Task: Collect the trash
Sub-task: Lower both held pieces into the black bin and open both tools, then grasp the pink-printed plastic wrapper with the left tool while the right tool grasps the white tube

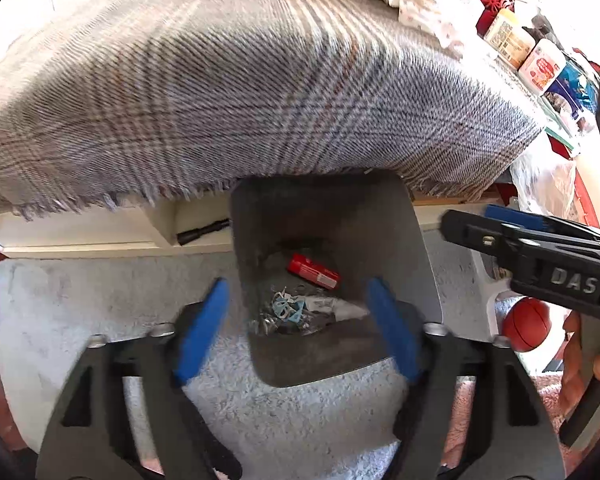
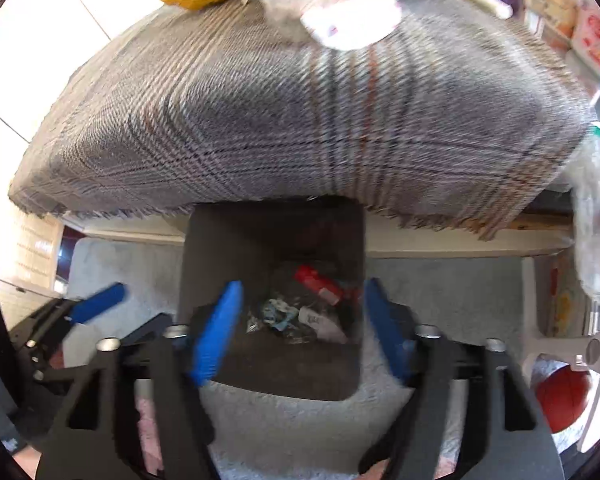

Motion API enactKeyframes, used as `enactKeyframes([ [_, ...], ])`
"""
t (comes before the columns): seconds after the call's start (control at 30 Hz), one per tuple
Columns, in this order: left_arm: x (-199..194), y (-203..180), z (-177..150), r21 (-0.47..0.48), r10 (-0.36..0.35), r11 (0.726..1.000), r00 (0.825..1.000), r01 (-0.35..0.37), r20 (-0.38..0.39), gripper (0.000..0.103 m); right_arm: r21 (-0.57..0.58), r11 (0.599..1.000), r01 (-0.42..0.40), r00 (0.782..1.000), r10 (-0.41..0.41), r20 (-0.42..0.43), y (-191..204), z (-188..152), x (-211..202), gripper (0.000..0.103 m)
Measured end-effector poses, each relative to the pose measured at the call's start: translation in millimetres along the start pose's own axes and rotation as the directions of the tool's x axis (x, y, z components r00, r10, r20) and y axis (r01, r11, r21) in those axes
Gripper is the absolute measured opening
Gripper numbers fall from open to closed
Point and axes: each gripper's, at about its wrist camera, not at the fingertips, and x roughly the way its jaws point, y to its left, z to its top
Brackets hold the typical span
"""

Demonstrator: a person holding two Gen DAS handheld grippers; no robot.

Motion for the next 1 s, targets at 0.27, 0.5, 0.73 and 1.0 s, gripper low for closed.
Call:
enactKeyframes([
  [0.27,-38,-7,13,0.049,0.022,0.998,0.998,-0.024,0.052,0.095,0.017,0.992,0.121,0.985,-0.123,0.121,-26,11,-49,0.099],
  [0.5,-83,2,48,0.065,0.074,0.994,0.985,-0.085,0.154,0.095,0.044,0.989,0.144,0.966,-0.150,0.211,-41,40,-94,0.099],
  [0.73,-106,6,94,0.067,0.100,0.991,0.971,-0.117,0.219,0.095,0.088,0.987,0.134,0.953,-0.153,0.262,-55,78,-113,0.099],
  [1.0,-85,-18,143,0.082,0.100,0.989,0.971,-0.121,0.217,0.095,0.103,0.981,0.167,0.950,-0.188,0.251,-72,119,-101,0.099],
])
